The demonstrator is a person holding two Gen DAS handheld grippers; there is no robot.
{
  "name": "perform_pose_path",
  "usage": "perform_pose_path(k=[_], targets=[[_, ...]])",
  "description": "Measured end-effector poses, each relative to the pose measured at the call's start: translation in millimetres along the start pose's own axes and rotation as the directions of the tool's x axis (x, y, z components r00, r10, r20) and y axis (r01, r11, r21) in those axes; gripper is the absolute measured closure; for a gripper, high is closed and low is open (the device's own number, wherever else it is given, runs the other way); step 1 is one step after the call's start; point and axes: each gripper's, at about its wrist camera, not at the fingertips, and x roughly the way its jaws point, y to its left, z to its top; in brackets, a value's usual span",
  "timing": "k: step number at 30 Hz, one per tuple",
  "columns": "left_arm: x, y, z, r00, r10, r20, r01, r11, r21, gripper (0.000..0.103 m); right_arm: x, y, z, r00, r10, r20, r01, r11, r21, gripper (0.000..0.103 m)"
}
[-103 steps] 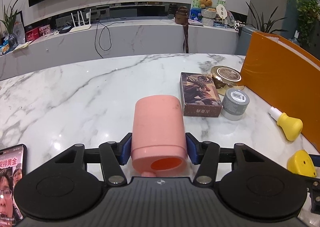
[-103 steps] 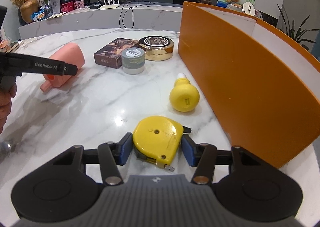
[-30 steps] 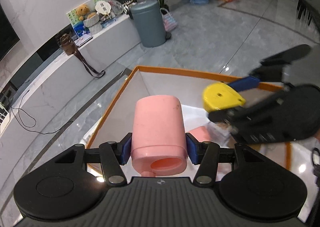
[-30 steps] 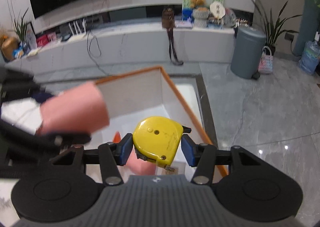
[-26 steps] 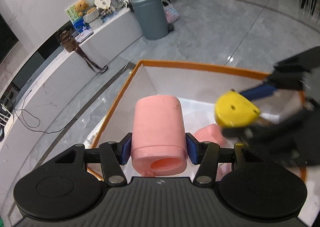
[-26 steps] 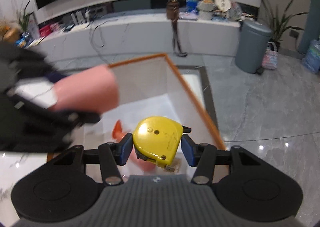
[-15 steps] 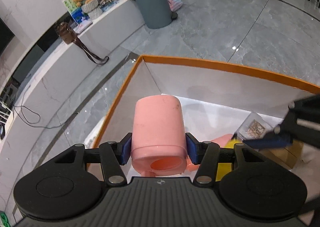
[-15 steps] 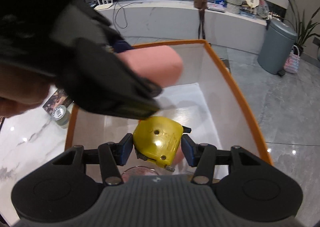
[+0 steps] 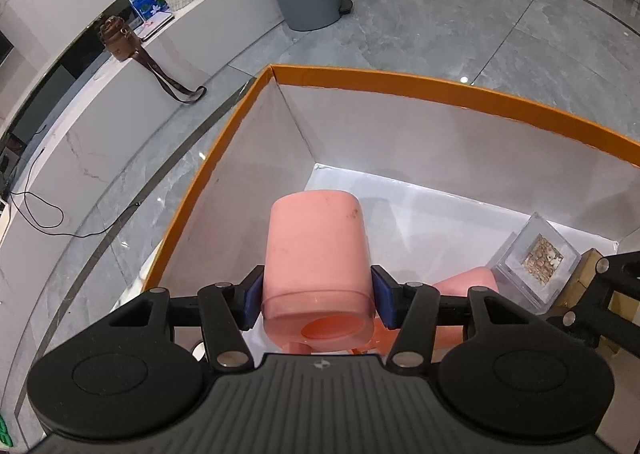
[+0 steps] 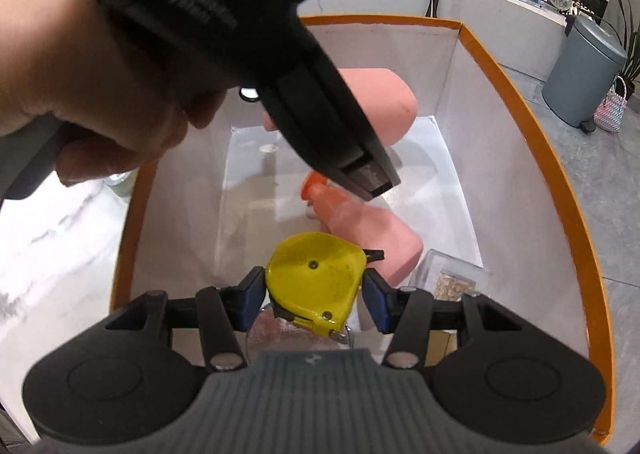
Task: Organize rigid objects
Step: 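Carry the pink container and tape measure into the orange box and release both, then lift both open tools out and move back toward the table items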
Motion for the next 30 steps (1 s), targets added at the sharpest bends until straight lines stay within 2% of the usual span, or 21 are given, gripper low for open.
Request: perform_pose_path(k=[5,9,15,30], targets=[[3.6,1.1,-0.6,1.000,-0.017,-0.011,0.017,1.000,-0.002,0.040,1.6,4.4,3.4,1.000,-0.003,-0.007,0.003,1.000,-0.011,0.050],[4.3,0.1,-3.1,0.999,-0.028,-0.020,0.028,1.000,0.014,0.035,1.7,5.8,4.7,1.000,-0.011,-0.014,0.011,1.000,-0.020,0.050],[-2.4,1.1,-5.7,1.000,-0.016,-0.008,0.016,1.000,0.016,0.034,-2.4,1.7,5.5,1.000,-0.014,0.000,0.014,1.000,-0.012,0.046],[-36.6,10.6,-13.0,1.000,0.014,0.022,-0.014,1.000,0.014,0.034,-19.8,3.8,5.2,0.998,-0.042,0.046,0.042,0.999,-0.011,0.046]])
